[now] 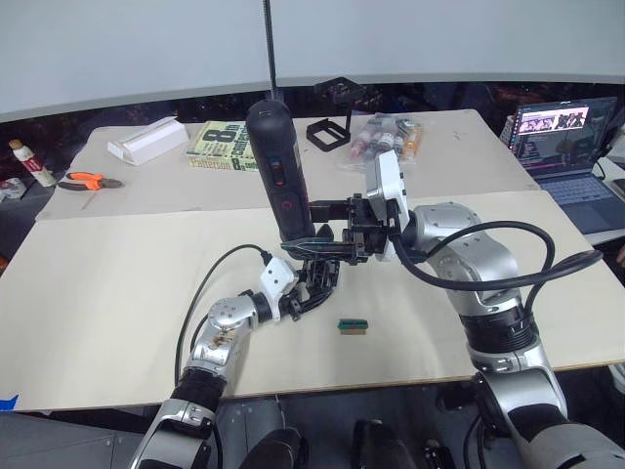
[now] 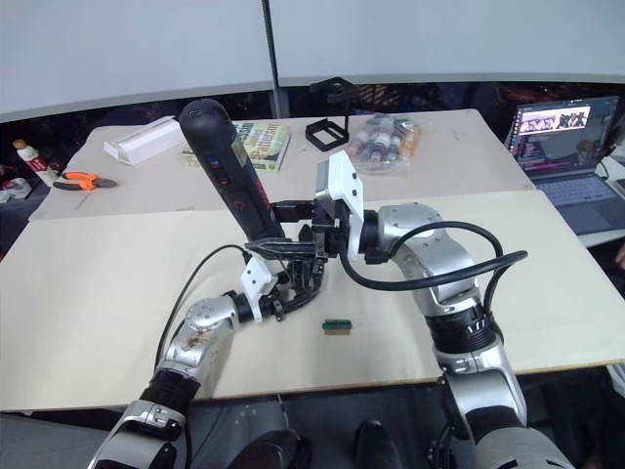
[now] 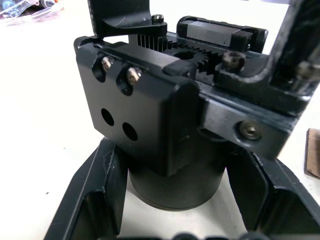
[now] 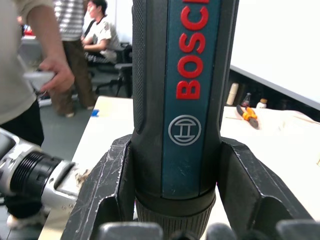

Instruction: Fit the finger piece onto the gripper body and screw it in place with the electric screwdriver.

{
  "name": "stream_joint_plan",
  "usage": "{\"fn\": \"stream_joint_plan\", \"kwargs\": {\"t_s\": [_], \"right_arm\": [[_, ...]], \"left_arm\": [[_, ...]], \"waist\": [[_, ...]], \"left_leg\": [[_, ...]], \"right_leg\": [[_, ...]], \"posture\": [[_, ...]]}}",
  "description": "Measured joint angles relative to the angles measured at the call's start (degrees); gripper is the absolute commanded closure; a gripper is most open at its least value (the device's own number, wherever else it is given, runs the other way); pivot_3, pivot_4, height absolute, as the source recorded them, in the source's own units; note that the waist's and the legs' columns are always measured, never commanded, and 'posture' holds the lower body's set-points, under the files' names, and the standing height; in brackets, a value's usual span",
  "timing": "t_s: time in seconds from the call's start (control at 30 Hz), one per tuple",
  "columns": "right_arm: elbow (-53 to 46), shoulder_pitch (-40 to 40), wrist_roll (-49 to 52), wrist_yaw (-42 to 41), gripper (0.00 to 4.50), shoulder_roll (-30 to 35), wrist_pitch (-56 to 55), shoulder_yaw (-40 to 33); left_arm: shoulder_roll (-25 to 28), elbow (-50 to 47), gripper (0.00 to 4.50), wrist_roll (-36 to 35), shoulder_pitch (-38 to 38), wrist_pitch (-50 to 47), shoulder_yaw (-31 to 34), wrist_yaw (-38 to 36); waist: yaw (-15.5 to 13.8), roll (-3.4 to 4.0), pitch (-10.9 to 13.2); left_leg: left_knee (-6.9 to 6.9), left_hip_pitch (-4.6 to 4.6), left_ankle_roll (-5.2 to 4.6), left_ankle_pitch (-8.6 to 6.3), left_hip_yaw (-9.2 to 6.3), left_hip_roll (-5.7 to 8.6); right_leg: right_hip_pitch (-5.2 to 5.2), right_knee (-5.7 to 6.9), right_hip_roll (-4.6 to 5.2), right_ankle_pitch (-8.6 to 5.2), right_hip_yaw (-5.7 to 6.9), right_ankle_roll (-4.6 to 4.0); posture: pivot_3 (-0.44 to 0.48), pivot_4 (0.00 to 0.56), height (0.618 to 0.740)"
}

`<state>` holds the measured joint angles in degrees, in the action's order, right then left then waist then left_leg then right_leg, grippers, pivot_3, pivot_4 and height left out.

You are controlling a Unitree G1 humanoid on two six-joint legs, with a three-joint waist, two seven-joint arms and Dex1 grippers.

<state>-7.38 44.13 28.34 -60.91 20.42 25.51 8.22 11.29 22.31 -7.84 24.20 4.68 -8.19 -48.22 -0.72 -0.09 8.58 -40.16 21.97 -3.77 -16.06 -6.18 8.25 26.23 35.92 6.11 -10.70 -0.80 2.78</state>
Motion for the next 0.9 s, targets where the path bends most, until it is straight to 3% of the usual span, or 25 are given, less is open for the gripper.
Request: {"fn": "stream_joint_plan", "kwargs": {"t_s": [0.9], "right_arm": [[1.61,-4.31,-0.11,3.71,2.57,-0.33,-6.11,0.54]], "left_arm": [[-0.11,0.21,2.19,0.71,0.00,-1.45,0.28,0.27]], "waist": [[0.02,0.01,-0.22]], "left_leg": [[0.28,-0.56,0.01,0.00,0.01,-0.01]], "right_leg": [[-0.35,-0.02,-0.04,0.00,-0.04,0.00]], "posture": [[0.000,0.150,0.740]]}}
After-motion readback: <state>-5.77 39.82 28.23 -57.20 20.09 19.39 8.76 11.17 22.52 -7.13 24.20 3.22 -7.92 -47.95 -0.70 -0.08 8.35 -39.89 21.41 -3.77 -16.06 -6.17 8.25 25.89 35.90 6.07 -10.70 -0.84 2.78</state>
